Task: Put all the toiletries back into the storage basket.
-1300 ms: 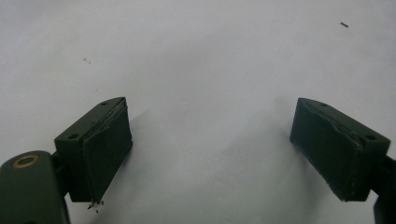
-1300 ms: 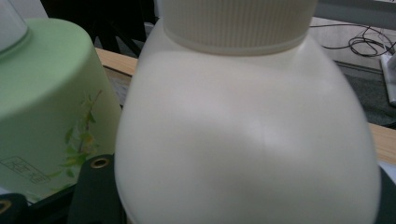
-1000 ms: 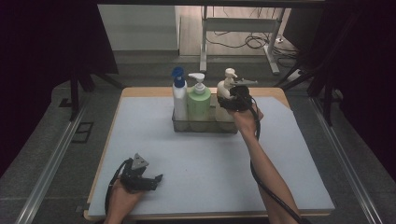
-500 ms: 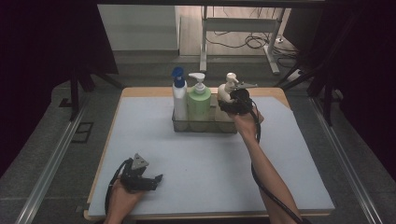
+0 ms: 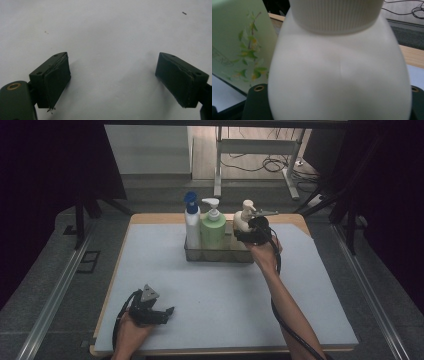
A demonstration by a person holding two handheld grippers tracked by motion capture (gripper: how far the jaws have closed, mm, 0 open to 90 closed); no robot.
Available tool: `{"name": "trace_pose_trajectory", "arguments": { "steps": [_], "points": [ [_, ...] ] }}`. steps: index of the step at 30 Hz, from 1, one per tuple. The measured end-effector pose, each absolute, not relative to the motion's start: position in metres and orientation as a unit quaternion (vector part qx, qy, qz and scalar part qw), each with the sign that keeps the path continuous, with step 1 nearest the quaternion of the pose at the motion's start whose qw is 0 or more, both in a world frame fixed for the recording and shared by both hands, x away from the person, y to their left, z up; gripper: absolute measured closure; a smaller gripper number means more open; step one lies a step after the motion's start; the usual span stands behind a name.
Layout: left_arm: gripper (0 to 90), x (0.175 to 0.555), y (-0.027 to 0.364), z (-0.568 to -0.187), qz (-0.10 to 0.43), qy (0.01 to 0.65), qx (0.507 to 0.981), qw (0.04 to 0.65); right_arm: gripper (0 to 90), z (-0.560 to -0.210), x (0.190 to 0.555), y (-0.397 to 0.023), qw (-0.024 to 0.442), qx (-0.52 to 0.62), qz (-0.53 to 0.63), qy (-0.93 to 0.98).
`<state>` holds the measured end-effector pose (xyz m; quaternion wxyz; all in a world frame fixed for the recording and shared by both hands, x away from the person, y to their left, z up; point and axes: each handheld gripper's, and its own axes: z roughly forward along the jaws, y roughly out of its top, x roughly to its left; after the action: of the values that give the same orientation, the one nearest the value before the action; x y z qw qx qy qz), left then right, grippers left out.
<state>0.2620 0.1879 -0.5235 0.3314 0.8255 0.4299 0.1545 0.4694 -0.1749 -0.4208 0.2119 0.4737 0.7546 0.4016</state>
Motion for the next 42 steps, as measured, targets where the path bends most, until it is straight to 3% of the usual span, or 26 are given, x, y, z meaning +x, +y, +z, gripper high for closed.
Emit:
{"name": "trace_pose_trajectory", "arguments": {
  "steps": [23,33,42],
  "points": [
    [12.3,0.262,0.188,-0.524,0.154,0.430,0.825,0.332,38.0,-0.416,0.432,-0.199,0.219,0.445,0.393,0.774],
    [12.3,0.262,0.188,-0.524,0.154,0.430,0.825,0.332,58.0,-0.414,0.417,-0.219,0.212,0.442,0.395,0.776],
    [12.3,0.262,0.188,-0.524,0.154,0.431,0.825,0.332,82.8,-0.419,0.425,-0.232,0.211,0.462,0.384,0.771]
  ]
}}
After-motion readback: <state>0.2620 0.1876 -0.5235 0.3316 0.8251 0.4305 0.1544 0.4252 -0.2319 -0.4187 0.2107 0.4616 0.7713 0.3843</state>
